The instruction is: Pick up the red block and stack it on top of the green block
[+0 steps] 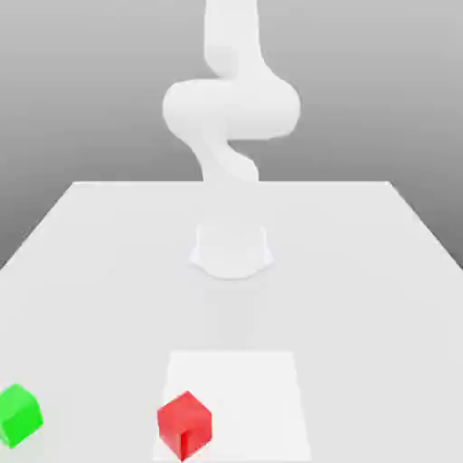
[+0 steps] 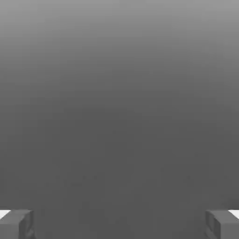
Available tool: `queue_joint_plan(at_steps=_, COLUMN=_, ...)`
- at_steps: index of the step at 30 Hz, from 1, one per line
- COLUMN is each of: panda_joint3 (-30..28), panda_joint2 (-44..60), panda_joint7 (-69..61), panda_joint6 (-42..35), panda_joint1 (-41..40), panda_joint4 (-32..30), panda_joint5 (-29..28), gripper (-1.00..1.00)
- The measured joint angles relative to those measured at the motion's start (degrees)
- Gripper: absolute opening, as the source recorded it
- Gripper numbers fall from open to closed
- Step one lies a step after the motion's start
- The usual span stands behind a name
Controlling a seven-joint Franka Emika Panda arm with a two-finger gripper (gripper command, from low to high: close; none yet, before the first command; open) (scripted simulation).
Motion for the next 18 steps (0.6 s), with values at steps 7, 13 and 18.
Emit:
queue_joint_plan(at_steps=7, panda_joint3=-7.40, panda_joint2=14.94, panda_joint7=-15.79, panda_joint6=5.41, panda_joint1=6.00, panda_joint4=-2.77, panda_joint5=4.27, gripper=0.00)
queue_joint_plan(at_steps=13, panda_joint3=-11.56, panda_joint2=27.55, panda_joint7=-29.34, panda_joint6=9.89, panda_joint1=9.06, panda_joint4=-5.07, panda_joint5=8.32, gripper=0.00)
queue_joint_plan(at_steps=18, panda_joint3=-12.83, panda_joint2=37.85, panda_joint7=-39.78, panda_joint6=13.72, panda_joint1=9.43, panda_joint4=-7.01, panda_joint5=10.50, gripper=0.00)
